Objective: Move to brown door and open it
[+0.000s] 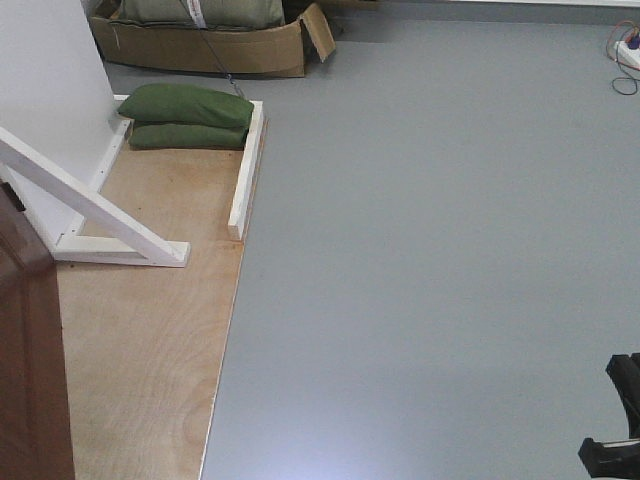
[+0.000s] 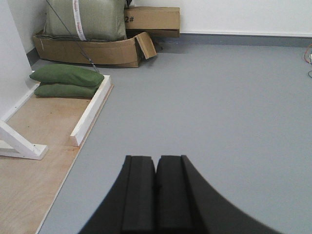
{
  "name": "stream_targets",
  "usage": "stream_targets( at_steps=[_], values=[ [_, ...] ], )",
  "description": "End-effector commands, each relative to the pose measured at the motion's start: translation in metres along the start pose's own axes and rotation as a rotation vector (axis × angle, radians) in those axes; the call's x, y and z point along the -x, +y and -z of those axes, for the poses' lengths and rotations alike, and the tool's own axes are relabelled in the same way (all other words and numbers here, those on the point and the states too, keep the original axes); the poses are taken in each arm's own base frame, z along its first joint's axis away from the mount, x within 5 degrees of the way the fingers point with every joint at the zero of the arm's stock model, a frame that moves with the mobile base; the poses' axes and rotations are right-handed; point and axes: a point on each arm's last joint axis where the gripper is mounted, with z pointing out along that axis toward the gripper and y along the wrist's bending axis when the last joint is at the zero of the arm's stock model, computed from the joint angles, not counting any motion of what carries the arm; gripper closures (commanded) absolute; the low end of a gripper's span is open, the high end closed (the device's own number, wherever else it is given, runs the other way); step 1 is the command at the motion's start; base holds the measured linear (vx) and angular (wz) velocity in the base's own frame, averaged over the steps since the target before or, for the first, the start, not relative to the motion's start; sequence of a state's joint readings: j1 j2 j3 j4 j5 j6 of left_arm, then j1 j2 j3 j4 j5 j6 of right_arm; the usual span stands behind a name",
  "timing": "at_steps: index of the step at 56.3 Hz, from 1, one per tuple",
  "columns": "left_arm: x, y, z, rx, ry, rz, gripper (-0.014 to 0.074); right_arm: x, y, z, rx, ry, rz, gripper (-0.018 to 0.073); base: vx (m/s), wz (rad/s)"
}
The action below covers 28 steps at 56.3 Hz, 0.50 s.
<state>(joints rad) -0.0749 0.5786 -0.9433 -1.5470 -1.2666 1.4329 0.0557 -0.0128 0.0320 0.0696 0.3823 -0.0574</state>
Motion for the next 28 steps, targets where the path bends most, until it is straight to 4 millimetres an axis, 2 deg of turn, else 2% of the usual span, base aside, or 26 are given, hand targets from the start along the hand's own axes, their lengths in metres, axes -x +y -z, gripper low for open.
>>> stream_targets(
  at_steps=[1, 11, 28],
  values=[
    [0.005, 0.000, -0.002, 0.098, -0.016, 0.003, 0.0600, 0.006, -0.001, 0.000, -0.008, -0.080, 0.014, 0.0559, 0.00, 0.00],
    [0.000, -0.005, -0.002, 0.041, 0.056, 0.028, 0.0600, 0.006, -0.001, 0.000, -0.008, -0.080, 0.014, 0.0559, 0.00, 0.00],
    [-0.002, -0.040, 0.004, -0.355, 0.104, 0.045, 0.0600, 0.007, -0.001, 0.000, -0.009, -0.083, 0.014, 0.0559, 0.00, 0.00]
  ],
)
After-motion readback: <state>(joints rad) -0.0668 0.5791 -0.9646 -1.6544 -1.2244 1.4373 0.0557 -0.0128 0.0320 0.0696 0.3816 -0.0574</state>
